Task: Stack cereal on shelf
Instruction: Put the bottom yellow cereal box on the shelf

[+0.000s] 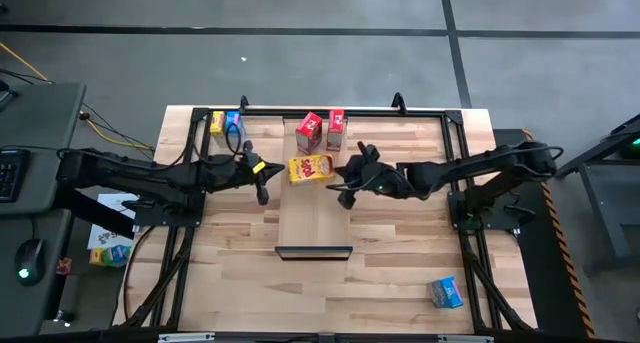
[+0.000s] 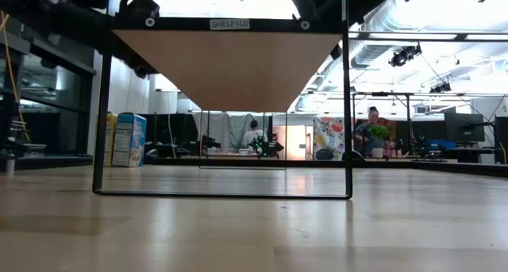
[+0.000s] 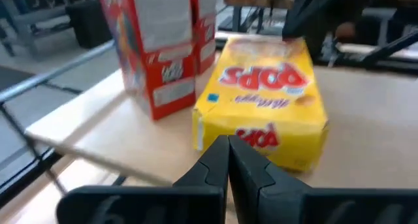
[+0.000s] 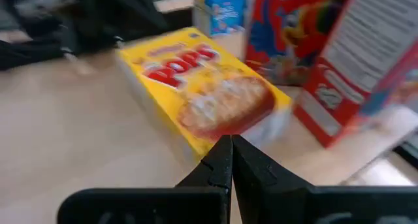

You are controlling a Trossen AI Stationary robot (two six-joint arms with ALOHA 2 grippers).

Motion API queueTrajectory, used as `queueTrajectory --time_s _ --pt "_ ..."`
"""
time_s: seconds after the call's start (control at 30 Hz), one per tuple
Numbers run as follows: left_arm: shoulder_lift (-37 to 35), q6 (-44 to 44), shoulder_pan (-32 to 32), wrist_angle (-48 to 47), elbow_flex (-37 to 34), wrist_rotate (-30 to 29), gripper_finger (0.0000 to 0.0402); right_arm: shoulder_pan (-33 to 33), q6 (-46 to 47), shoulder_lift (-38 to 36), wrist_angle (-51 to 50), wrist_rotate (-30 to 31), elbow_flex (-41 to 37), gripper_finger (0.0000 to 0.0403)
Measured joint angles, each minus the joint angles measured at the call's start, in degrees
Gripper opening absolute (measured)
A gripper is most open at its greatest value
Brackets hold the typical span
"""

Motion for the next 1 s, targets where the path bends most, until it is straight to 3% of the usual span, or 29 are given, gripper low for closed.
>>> queueTrajectory --time_s 0.23,0.37,0.7,1.0 --pt "-0.02 -0.19 0.29 -1.88 0.17 -0.46 0.0 -0.38 -2.75 -0.96 6.28 -0.03 -0.02 0.0" --pt "0.0 -1.52 1.15 -1.89 0.24 1.46 0.0 -1.49 -2.52 0.78 9.13 -2.96 0.07 0.0" --pt "2.51 -2.26 2.48 -1.73 0.28 6.54 0.0 -2.73 -2.54 2.81 9.71 -3.22 -0.06 0.0" --pt "7.98 -2.64 3.43 7.68 0.32 8.22 0.0 -2.73 -1.8 2.88 8.38 -3.49 -0.06 0.0"
